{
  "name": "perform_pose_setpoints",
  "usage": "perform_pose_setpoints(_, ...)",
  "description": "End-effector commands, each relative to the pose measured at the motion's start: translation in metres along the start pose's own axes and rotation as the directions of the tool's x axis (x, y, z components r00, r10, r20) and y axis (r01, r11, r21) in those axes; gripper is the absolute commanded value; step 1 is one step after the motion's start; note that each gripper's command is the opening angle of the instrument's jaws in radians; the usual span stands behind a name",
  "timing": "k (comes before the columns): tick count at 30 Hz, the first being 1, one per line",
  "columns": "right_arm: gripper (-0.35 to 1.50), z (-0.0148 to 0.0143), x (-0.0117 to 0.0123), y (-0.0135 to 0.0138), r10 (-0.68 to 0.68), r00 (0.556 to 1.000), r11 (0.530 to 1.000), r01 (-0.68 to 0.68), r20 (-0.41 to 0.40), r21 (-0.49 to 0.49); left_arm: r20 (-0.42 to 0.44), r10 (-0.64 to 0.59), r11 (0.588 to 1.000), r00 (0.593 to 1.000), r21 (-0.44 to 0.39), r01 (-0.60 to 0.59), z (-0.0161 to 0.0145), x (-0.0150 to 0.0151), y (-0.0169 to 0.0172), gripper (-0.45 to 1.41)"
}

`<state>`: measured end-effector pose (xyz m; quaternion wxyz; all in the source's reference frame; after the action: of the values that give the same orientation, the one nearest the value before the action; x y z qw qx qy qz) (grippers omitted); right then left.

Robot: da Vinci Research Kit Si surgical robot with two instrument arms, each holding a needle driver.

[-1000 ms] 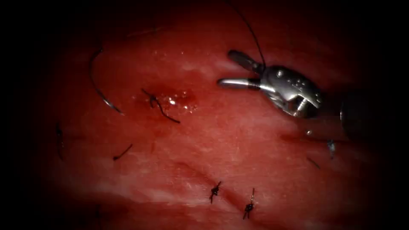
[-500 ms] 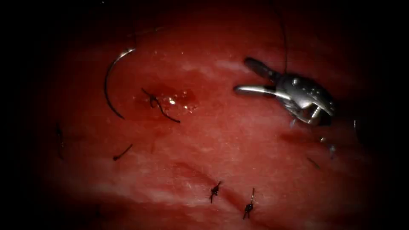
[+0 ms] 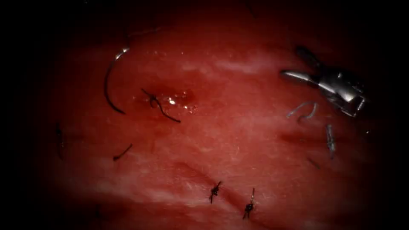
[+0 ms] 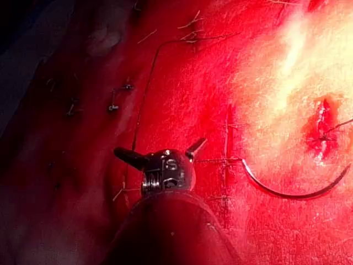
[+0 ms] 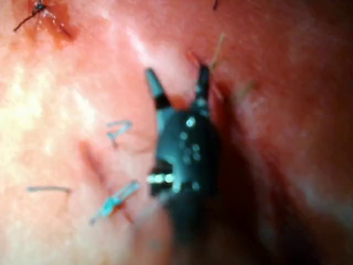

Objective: Wound Closure

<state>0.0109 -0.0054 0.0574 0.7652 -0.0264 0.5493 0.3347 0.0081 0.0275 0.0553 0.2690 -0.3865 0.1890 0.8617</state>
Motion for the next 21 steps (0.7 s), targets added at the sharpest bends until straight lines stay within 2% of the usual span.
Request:
perform_pose_setpoints(1, 1.43, -0.0002, -0.0009, -0.0001, 0.002, 1.000, 1.000, -0.002, 0.005, -0.009, -0.022, 0.003, 1.000, 1.000, -0.024, -0.003, 0.0005, 0.0001, 0.0000, 1.38)
perform_pose_setpoints(6, 1.43, 0.0006, -0.0005, -0.0013, 0.000, 1.000, 1.000, 0.000, -0.012, 0.016, -0.069, -0.004, 0.998, 0.998, -0.063, 0.000, -0.0016, 0.0008, -0.0001, 1.40)
perform_pose_setpoints(10, 1.41, 0.0023, 0.0003, -0.0035, 0.001, 0.999, 0.999, 0.001, -0.033, 0.050, -0.088, 0.015, 0.997, 0.996, -0.076, -0.022, -0.0034, 0.0011, 0.0008, 1.38)
perform_pose_setpoints(12, 1.41, 0.0032, 0.0005, -0.0046, 0.001, 0.999, 0.998, 0.002, -0.041, 0.068, -0.067, 0.056, 0.991, 0.996, -0.117, -0.064, -0.0049, 0.0007, 0.0021, 1.36)
perform_pose_setpoints(14, 1.41, 0.0041, 0.0008, -0.0058, 0.000, 0.999, 0.996, 0.004, -0.046, 0.093, -0.013, 0.088, 0.984, 0.996, -0.151, -0.089, -0.0062, 0.0002, 0.0033, 1.36)
perform_pose_setpoints(15, 1.41, 0.0049, 0.0010, -0.0066, -0.002, 0.999, 0.995, 0.006, -0.040, 0.100, 0.018, 0.115, 0.975, 0.993, -0.192, -0.109, -0.0077, -0.0004, 0.0048, 1.40)
perform_pose_setpoints(18, 1.41, 0.0055, 0.0010, -0.0072, -0.004, 0.999, 0.994, 0.008, -0.037, 0.109, 0.022, 0.129, 0.971, 0.991, -0.206, -0.122, -0.0091, -0.0009, 0.0060, 1.40)
perform_pose_setpoints(21, 1.41, 0.0063, 0.0007, -0.0081, -0.008, 0.999, 0.993, 0.012, -0.036, 0.117, 0.011, 0.148, 0.967, 0.989, -0.210, -0.142, -0.0116, -0.0020, 0.0081, 1.30)
